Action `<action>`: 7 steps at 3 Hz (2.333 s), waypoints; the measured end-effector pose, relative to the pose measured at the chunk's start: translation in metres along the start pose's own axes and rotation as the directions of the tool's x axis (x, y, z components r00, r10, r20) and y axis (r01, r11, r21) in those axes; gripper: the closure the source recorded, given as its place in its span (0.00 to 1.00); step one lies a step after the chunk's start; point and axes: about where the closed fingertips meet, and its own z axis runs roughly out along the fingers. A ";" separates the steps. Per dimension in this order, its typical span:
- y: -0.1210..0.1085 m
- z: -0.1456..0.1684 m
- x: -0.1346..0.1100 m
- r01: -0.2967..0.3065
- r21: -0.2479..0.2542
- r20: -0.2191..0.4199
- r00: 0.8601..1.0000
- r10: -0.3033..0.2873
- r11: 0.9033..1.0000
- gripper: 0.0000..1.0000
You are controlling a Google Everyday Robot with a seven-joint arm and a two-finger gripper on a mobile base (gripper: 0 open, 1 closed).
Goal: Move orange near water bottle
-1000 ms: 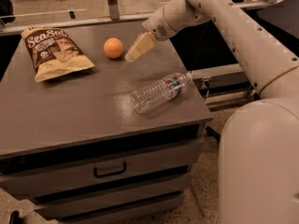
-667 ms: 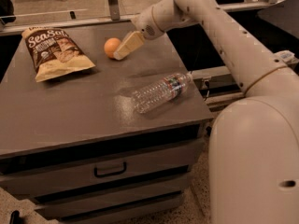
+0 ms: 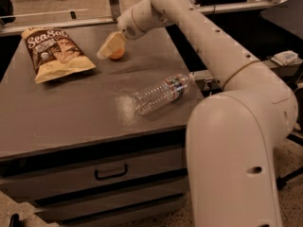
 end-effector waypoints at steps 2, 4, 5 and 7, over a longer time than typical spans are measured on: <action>0.015 0.014 0.019 -0.055 -0.013 -0.082 0.995 0.054 0.998 0.15; 0.027 0.007 0.028 -0.036 -0.060 -0.102 0.994 0.030 0.998 0.61; 0.034 -0.019 0.020 0.023 -0.115 -0.117 0.992 -0.036 0.993 0.85; 0.063 -0.078 0.009 0.015 -0.149 -0.170 0.985 -0.040 0.989 1.00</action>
Offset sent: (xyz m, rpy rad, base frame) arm -0.0203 -0.0070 -0.0367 -0.0859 0.1072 -0.0584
